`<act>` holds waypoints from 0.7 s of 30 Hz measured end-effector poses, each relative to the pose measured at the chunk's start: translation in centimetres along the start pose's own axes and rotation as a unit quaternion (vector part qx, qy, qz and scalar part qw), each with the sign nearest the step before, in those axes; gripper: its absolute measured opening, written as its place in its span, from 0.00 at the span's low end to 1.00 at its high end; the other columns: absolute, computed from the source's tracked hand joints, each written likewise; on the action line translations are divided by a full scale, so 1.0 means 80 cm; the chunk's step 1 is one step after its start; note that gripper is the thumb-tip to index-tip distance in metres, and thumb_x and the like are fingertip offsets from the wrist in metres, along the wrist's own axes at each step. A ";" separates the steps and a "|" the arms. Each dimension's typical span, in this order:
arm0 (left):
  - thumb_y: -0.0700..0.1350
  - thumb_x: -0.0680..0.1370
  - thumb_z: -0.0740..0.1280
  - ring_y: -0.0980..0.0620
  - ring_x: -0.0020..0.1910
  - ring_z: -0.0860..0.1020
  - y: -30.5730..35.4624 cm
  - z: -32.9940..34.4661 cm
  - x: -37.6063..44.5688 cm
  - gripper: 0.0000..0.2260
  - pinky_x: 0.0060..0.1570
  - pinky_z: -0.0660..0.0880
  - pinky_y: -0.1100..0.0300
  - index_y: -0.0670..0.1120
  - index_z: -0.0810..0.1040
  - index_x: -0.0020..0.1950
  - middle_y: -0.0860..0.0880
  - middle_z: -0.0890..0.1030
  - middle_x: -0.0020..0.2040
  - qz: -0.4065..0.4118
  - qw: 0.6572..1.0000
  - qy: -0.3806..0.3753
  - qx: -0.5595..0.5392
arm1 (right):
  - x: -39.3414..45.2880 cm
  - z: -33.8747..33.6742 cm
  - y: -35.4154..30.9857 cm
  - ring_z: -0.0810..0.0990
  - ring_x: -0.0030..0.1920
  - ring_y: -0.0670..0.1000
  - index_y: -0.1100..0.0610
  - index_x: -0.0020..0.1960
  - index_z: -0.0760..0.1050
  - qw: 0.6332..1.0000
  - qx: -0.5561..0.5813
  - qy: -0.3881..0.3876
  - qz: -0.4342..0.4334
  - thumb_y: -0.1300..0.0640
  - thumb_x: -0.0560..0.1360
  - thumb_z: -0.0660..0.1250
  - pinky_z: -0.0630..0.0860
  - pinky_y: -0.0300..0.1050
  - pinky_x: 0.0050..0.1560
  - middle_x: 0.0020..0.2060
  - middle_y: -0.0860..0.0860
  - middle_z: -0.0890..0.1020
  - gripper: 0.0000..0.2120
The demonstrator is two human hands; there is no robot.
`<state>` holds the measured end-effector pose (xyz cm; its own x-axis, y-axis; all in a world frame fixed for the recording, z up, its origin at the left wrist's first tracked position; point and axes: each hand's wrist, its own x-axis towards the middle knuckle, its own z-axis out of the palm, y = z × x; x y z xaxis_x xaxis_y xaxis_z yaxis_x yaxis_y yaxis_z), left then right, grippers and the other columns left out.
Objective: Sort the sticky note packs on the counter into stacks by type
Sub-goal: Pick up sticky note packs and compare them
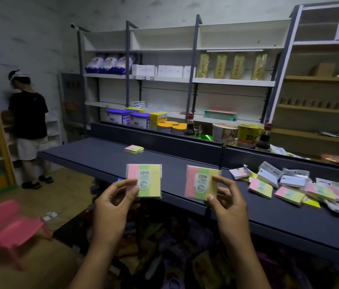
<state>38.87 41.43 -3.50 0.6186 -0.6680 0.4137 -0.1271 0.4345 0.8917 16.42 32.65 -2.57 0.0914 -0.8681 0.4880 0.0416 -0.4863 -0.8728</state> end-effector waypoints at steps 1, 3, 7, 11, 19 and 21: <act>0.44 0.75 0.72 0.53 0.53 0.83 -0.004 -0.004 0.007 0.07 0.50 0.82 0.52 0.51 0.84 0.52 0.52 0.86 0.51 0.002 1.000 0.003 0.003 | 0.006 0.008 0.003 0.84 0.50 0.47 0.41 0.57 0.77 1.000 0.001 -0.003 0.000 0.67 0.78 0.67 0.83 0.43 0.47 0.51 0.49 0.84 0.21; 0.44 0.75 0.72 0.55 0.53 0.83 -0.012 -0.011 0.024 0.07 0.47 0.82 0.59 0.52 0.84 0.52 0.53 0.86 0.52 0.009 1.000 0.009 0.009 | 0.020 0.023 0.012 0.85 0.50 0.47 0.41 0.57 0.77 1.000 0.006 -0.007 -0.001 0.67 0.78 0.67 0.82 0.39 0.44 0.51 0.49 0.84 0.21; 0.45 0.75 0.72 0.56 0.53 0.83 -0.035 -0.016 0.068 0.07 0.41 0.79 0.68 0.51 0.84 0.52 0.51 0.85 0.53 0.013 1.000 0.014 0.005 | 0.055 0.053 0.037 0.84 0.50 0.47 0.42 0.58 0.77 1.000 0.011 -0.015 -0.001 0.67 0.78 0.67 0.82 0.39 0.45 0.51 0.49 0.84 0.20; 0.44 0.75 0.72 0.52 0.52 0.84 -0.057 -0.011 0.123 0.07 0.46 0.82 0.57 0.51 0.84 0.52 0.50 0.85 0.51 0.020 1.000 0.021 0.012 | 0.103 0.080 0.061 0.84 0.50 0.45 0.44 0.58 0.77 1.000 0.016 -0.021 -0.006 0.68 0.78 0.67 0.82 0.39 0.44 0.51 0.50 0.84 0.19; 0.42 0.75 0.72 0.50 0.48 0.84 -0.094 -0.010 0.219 0.07 0.38 0.80 0.63 0.50 0.84 0.53 0.52 0.86 0.49 0.024 0.999 0.024 0.010 | 0.181 0.133 0.098 0.84 0.50 0.45 0.43 0.58 0.77 0.999 0.014 -0.041 -0.016 0.68 0.78 0.67 0.83 0.41 0.45 0.50 0.47 0.84 0.20; 0.41 0.76 0.72 0.51 0.47 0.84 -0.106 -0.013 0.242 0.08 0.37 0.80 0.63 0.50 0.84 0.53 0.53 0.86 0.49 0.018 1.000 0.018 0.011 | 0.195 0.147 0.108 0.84 0.50 0.45 0.43 0.58 0.77 0.999 0.008 -0.041 -0.018 0.68 0.78 0.67 0.82 0.40 0.45 0.50 0.47 0.84 0.21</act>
<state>52.77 25.45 -3.25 0.6414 -0.6291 0.4392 -0.1672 0.4441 0.8803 29.87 16.10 -2.60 0.1704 -0.8386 0.5174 0.0619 -0.5150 -0.8550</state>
